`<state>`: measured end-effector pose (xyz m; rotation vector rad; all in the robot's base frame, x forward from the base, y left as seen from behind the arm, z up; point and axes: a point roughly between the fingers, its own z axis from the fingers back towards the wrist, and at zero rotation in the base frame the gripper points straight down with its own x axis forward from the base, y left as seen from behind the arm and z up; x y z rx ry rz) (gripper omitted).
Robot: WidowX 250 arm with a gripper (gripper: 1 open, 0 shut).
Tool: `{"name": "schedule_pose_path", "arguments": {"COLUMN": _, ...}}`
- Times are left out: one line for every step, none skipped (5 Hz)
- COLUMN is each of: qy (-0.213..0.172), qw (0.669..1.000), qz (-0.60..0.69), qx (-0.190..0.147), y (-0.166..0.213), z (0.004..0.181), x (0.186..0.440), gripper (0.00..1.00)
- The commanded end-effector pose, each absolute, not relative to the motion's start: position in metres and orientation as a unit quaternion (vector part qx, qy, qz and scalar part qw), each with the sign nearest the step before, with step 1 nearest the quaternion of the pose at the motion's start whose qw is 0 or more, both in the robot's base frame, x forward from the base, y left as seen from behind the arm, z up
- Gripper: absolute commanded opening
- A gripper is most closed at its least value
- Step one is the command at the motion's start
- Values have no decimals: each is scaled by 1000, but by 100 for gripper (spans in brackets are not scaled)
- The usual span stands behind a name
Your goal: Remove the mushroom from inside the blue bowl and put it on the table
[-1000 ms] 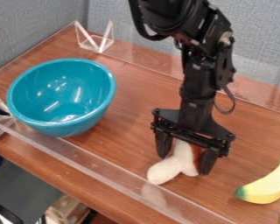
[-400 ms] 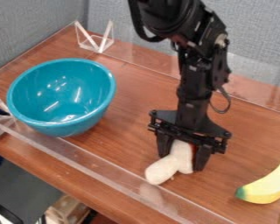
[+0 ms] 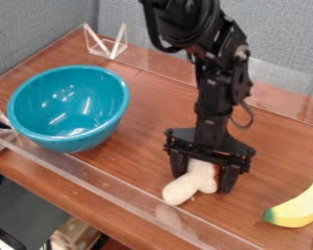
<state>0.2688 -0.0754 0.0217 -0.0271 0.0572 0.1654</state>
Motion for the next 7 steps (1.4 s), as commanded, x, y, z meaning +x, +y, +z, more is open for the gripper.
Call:
{"name": "schedule_pose_path", "arguments": {"qy": 24, "qw": 994, "qz": 108, "qx": -15, "y": -69, "z": 16, "x": 273, "gripper": 100}}
{"name": "schedule_pose_path", "arguments": {"qy": 31, "qw": 992, "qz": 121, "qx": -14, "y": -67, "z": 8, "x": 273, "gripper": 0}}
{"name": "schedule_pose_path", "arguments": {"qy": 36, "qw": 991, "qz": 127, "qx": -10, "y": -64, "z": 10, "x": 272, "gripper": 100}}
{"name": "schedule_pose_path", "arguments": {"qy": 39, "qw": 990, "qz": 134, "qx": -8, "y": -61, "z": 16, "x": 271, "gripper": 100}}
{"name": "schedule_pose_path", "arguments": {"qy": 41, "qw": 989, "qz": 143, "qx": -8, "y": -58, "z": 25, "x": 271, "gripper": 100}}
{"name": "schedule_pose_path", "arguments": {"qy": 44, "qw": 987, "qz": 153, "qx": -7, "y": -55, "z": 32, "x": 271, "gripper": 100}}
{"name": "schedule_pose_path", "arguments": {"qy": 44, "qw": 985, "qz": 164, "qx": -6, "y": -52, "z": 41, "x": 272, "gripper": 100}}
